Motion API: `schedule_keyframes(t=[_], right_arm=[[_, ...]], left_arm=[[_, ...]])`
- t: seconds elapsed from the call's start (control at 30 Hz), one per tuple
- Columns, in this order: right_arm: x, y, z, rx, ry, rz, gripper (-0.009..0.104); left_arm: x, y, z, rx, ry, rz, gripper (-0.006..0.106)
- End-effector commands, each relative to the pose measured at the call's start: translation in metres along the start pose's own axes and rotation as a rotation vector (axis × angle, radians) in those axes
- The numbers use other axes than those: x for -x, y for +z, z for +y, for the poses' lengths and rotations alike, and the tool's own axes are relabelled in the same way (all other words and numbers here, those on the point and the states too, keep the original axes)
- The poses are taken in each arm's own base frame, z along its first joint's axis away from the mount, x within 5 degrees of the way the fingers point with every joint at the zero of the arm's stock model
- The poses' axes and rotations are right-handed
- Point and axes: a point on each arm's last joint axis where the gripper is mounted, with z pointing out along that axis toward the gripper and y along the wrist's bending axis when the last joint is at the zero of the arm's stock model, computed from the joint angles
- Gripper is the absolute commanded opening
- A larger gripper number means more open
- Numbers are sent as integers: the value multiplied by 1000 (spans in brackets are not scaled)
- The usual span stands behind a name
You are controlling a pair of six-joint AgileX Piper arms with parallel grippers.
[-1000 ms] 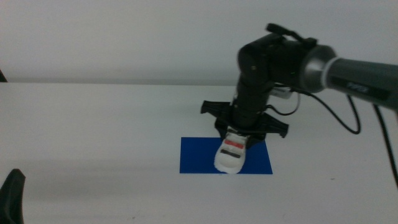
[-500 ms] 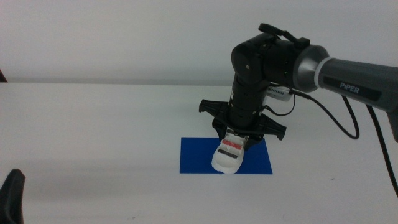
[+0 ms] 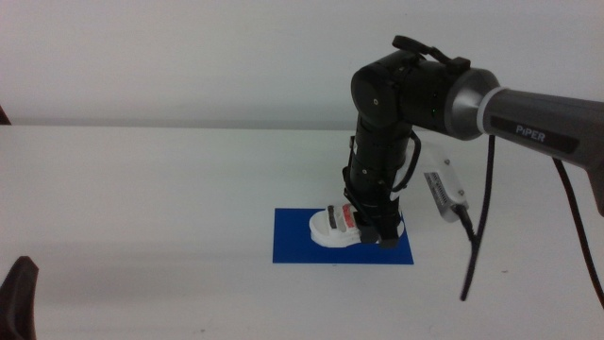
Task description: Use one arm to grab the shoe from the table and place it on the mat.
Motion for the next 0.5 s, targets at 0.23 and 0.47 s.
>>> schedule_keyframes(t=[0.23,0.47], right_arm=[[3,13,-1,-58,66,-56,1],[3,19,3,-35,57,-66,2]], left_arm=[[-11,-1,1,-1,-6,-15,94],[-11,-1,1,-1,-6,-15,94]])
